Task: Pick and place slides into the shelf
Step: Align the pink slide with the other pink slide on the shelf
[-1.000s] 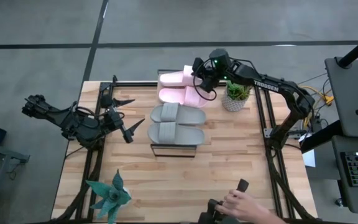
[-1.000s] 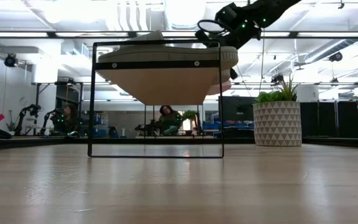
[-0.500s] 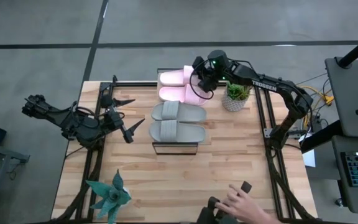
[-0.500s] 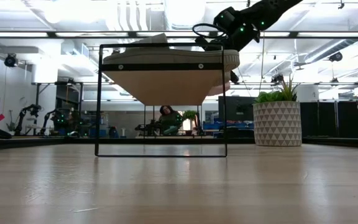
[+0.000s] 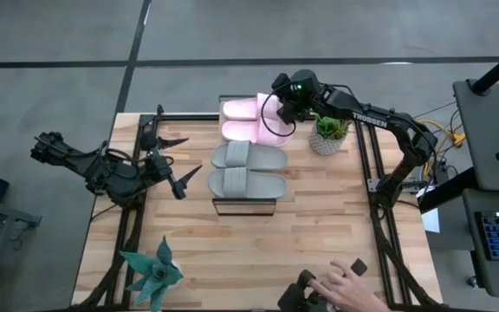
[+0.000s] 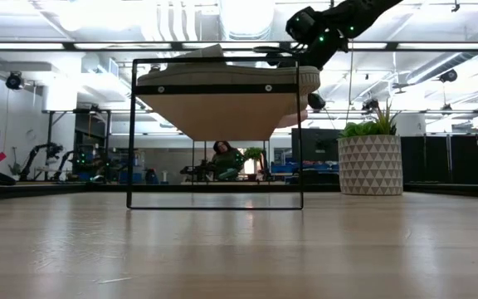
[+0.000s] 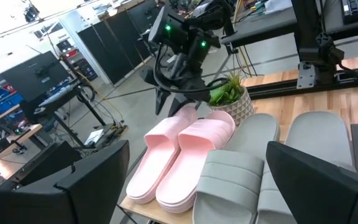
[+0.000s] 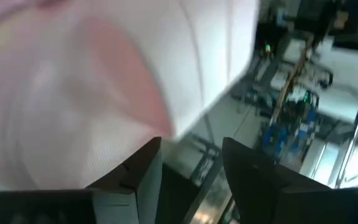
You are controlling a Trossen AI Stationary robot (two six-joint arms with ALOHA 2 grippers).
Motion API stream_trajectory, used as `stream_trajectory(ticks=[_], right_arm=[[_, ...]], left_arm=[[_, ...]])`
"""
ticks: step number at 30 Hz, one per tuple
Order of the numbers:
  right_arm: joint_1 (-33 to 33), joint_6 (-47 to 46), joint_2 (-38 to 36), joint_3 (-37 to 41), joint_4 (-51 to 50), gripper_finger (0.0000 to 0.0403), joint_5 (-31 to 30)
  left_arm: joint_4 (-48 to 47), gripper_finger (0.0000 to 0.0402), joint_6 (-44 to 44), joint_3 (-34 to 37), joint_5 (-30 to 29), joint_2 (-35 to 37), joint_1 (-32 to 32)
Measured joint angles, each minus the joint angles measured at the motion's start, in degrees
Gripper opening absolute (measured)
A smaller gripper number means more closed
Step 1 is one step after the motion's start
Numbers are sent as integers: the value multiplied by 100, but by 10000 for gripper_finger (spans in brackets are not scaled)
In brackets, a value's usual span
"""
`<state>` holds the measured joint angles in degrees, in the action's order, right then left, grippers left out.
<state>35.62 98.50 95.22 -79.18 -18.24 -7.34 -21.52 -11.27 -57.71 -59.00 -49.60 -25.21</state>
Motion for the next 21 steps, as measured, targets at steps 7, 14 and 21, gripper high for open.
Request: stream_trajectory(ticks=[7,14,21], right_arm=[[-9,-1099,-333,0,-7,139,-67],[4,-1757,-401,15,-681,73,322],[7,-2177,-326,26,-1104,12,669]], left_arm=[[0,361,-4,0,0,2,0],[-2,361,-4,0,0,-9,2],[-7,361,-7,2,0,-9,0]])
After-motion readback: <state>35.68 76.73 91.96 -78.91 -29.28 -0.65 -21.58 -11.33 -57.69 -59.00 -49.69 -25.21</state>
